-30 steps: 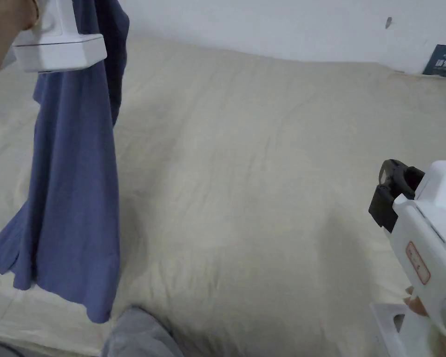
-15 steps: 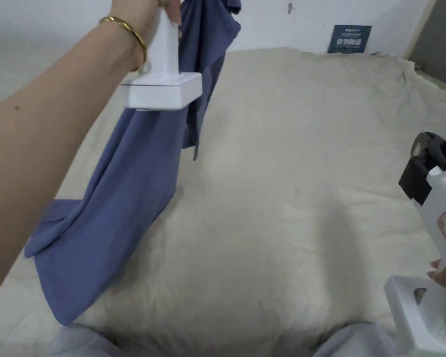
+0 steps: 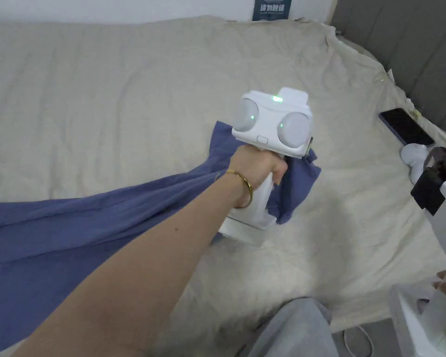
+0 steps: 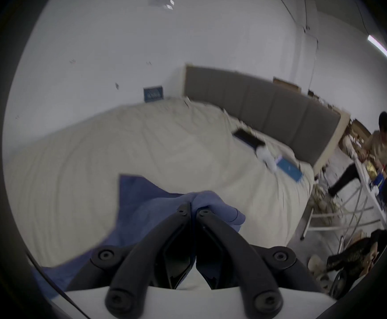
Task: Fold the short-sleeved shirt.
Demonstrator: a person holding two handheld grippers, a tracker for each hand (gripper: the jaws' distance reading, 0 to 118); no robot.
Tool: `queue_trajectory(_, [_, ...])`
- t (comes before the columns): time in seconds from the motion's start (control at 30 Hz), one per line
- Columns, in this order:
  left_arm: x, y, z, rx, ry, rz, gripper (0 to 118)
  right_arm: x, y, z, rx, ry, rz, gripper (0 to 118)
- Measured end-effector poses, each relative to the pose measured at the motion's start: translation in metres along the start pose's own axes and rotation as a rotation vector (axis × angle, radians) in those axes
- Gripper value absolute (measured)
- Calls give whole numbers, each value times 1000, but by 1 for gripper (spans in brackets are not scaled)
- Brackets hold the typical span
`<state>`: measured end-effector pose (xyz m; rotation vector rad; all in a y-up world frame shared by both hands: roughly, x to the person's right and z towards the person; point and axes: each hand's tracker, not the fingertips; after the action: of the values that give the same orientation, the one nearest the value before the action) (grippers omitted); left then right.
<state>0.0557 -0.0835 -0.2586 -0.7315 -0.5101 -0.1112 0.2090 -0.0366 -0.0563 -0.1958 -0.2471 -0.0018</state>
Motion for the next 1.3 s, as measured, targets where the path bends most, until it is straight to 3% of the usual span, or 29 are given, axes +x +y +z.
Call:
queue_trajectory(0.1, [23,-24,-32,-90,-11,-12,0,6,-5,-5,-22,-13,0,0])
queue_trajectory(0.17, [30,-36,-42,-103,-19,3,12,8,-8,-8,-33,-19,6,0])
queue_trajectory(0.23, [30,-38,-47,-128,-38,41,51,8,-10,-10,-43,-22,14,0])
queue_trajectory(0.3, [29,-35,-45,-117,-48,56,102,8,-11,-10,-48,-19,15,0])
queue_trajectory(0.37, [23,-24,-33,-48,-57,50,118,6,-10,-10,-48,-15,19,0])
queue_trajectory(0.57, [-28,18,38,185,-17,92,118,-10,4,-17,-24,24,21,0])
queue_trajectory(0.8, [-122,22,140,410,270,117,118,-56,30,-29,62,121,76,0])
queue_trajectory(1.07, [-205,-44,234,569,655,190,118,-112,52,-45,109,239,88,0])
queue_trajectory(1.17, [-222,-79,254,591,761,184,110,-128,53,-46,117,273,96,0])
queue_trajectory(1.3, [-230,-120,271,593,809,246,82,-143,44,-43,119,328,83,0])
